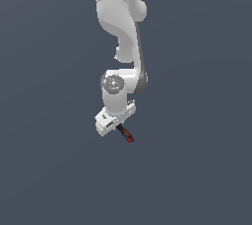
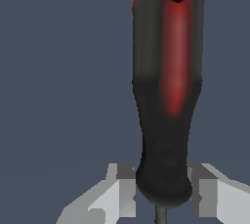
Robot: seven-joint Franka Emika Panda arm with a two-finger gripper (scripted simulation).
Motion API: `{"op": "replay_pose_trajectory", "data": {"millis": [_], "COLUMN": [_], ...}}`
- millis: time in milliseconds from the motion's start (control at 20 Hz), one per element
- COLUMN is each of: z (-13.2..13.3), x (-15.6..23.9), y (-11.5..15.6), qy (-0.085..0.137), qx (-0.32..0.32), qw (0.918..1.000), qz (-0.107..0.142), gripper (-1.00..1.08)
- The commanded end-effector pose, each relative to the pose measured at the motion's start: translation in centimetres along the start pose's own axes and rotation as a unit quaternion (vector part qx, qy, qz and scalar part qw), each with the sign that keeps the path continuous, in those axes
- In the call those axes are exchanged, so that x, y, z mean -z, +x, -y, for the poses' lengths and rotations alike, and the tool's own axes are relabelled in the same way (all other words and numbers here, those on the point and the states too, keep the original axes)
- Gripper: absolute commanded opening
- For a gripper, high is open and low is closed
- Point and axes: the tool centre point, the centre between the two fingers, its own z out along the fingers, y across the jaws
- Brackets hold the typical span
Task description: Pick up the object and move it to a goal position.
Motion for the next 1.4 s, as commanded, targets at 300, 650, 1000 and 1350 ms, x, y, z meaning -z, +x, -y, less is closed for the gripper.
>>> {"op": "replay_pose_trajectory", "data": {"millis": [300, 650, 1000, 1350], "z": [1.4, 3.0, 4.1, 4.6], "x": [6.6, 14.5, 20.7, 24.0], "y": [1.3, 2.7, 4.0, 4.8], "qy": [-0.001, -0.001, -0.001, -0.001], "qx": [0.001, 0.001, 0.001, 0.001], "qw": [1.0, 1.0, 1.0, 1.0], "qz": [0.0, -0.001, -0.001, -0.001], "gripper": [-1.0, -1.0, -1.0, -1.0]}}
